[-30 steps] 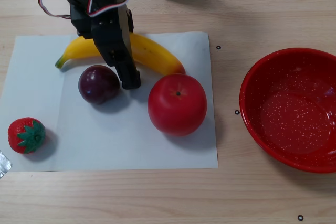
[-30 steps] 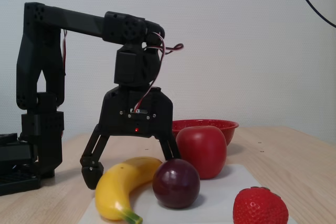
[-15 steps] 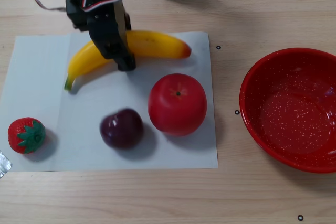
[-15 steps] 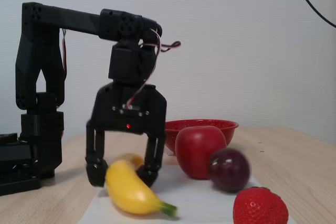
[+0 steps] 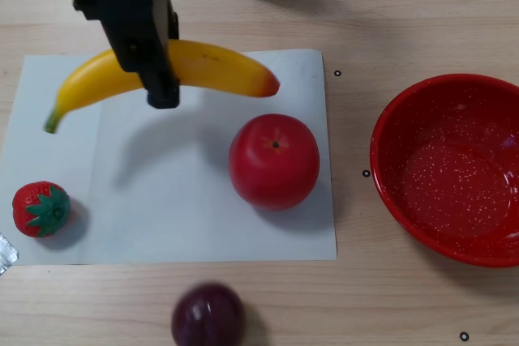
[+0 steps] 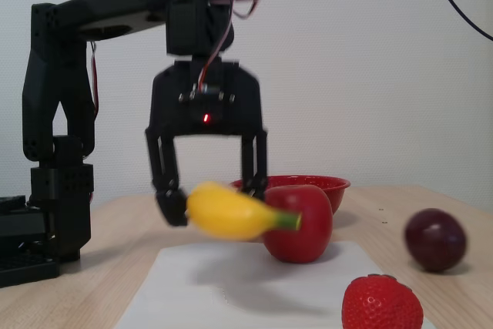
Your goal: Grasp the banana and put it in the red bowl.
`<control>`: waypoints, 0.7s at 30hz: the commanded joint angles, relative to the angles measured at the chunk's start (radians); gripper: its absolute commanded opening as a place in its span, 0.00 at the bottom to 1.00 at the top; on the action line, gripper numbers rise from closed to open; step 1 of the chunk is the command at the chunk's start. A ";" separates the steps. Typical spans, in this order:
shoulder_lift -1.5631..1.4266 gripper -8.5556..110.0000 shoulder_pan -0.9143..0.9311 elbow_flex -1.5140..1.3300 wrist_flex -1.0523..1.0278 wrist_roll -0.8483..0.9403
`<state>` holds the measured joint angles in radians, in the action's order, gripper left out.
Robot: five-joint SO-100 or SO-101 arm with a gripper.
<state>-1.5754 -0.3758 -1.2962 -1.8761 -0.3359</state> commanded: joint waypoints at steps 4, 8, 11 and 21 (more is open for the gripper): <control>-0.166 0.07 0.064 0.235 -0.031 0.091; -0.175 0.07 0.150 0.325 -0.031 0.149; -0.184 0.07 0.219 0.377 -0.031 0.187; -0.190 0.07 0.514 0.514 -0.031 0.339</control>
<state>-1.5892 0.1043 -0.9143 -1.8883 -0.0245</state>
